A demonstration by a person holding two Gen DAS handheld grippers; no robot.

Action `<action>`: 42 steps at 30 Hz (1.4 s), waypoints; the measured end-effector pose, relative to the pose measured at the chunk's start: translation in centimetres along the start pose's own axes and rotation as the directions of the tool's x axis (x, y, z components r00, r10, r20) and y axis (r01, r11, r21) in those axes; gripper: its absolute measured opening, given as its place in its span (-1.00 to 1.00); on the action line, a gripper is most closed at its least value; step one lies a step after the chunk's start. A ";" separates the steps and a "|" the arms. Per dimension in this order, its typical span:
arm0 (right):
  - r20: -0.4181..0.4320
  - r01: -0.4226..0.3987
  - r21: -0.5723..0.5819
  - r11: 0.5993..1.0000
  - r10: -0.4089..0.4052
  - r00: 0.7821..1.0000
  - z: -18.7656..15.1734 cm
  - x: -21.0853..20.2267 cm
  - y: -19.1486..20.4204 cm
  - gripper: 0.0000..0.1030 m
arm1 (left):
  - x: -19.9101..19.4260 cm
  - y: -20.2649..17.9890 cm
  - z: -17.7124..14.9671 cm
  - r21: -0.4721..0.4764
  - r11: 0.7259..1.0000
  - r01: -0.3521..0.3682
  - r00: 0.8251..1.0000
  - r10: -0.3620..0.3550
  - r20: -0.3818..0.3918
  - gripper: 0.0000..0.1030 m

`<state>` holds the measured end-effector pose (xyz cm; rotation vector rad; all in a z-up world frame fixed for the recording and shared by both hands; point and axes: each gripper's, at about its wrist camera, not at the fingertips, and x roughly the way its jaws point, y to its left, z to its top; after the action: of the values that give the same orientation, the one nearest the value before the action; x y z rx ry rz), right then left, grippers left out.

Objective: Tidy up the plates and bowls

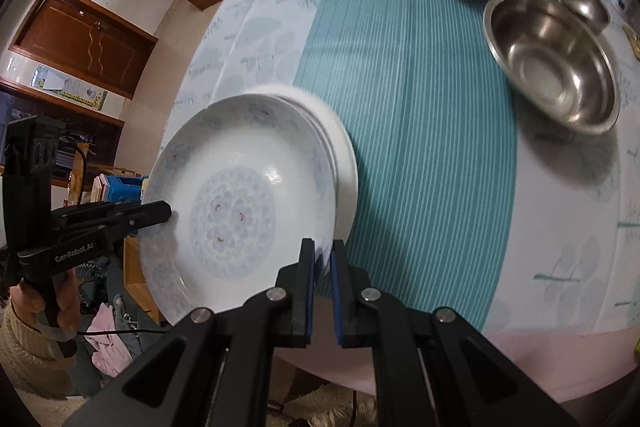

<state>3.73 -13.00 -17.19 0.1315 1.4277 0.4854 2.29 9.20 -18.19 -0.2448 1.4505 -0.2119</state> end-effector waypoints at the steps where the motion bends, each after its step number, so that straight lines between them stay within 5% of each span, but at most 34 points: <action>1: -0.004 0.004 -0.001 1.000 -0.005 1.000 -0.2 0.3 0.1 -0.86 | 0.2 0.0 -0.3 0.005 1.000 -0.013 1.000 0.013 0.001 -0.83; 32: -0.046 0.078 -0.032 0.996 -0.080 0.996 1.2 6.0 1.8 -0.85 | 4.3 4.1 0.8 0.024 0.995 -0.098 0.995 0.097 0.009 -0.80; 42: -0.039 0.117 -0.054 0.992 -0.120 0.992 1.4 6.0 2.5 -0.84 | 4.6 4.1 1.3 0.020 0.998 -0.052 0.998 0.052 -0.039 -0.27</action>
<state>4.88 -8.09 -21.52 -0.0054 1.4538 0.4290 4.11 11.87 -23.62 -0.1883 1.4914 -0.1888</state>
